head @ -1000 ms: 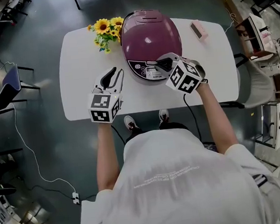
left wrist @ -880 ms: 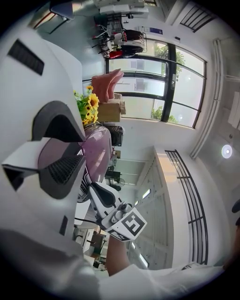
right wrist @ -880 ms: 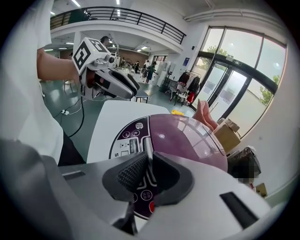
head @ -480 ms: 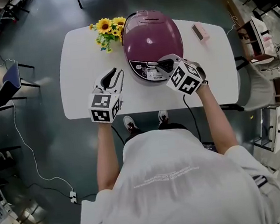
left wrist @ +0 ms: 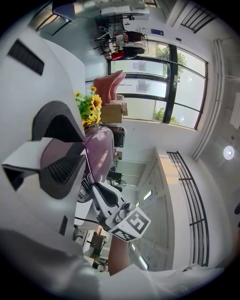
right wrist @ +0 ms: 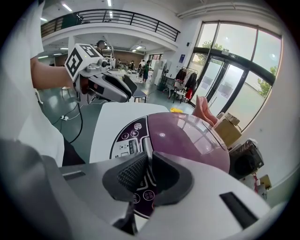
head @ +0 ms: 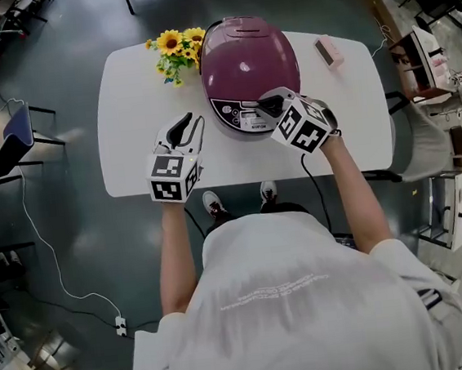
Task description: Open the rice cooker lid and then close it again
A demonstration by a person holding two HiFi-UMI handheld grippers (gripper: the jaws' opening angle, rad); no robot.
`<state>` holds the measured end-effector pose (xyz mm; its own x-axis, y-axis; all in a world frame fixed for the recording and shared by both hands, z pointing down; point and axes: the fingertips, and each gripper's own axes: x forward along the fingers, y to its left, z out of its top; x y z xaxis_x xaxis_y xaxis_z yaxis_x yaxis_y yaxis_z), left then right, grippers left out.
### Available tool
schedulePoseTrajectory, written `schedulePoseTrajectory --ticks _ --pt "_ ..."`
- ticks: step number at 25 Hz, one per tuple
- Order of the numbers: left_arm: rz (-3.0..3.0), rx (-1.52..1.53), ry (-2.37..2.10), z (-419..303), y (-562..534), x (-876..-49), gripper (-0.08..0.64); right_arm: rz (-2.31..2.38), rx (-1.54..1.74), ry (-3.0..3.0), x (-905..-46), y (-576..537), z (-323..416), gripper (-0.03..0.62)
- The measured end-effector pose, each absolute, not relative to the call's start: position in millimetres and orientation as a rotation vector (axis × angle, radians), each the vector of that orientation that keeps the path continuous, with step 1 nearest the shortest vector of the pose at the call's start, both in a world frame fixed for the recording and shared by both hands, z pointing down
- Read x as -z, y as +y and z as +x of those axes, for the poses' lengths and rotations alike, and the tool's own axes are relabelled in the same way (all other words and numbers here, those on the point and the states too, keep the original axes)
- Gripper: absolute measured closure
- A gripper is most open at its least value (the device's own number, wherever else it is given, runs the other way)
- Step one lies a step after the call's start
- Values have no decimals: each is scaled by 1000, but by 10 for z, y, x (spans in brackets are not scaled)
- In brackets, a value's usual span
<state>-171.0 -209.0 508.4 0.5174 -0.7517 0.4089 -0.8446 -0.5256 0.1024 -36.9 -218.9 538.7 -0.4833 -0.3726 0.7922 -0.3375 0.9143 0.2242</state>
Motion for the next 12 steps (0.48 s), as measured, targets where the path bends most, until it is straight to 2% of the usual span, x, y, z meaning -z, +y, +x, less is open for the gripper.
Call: schedulePoseTrajectory --ticks 12 --pt "2462 -473 -1331 -1727 -2050 -5125 459 545 7 -2117 -5383 -2198 -368 538"
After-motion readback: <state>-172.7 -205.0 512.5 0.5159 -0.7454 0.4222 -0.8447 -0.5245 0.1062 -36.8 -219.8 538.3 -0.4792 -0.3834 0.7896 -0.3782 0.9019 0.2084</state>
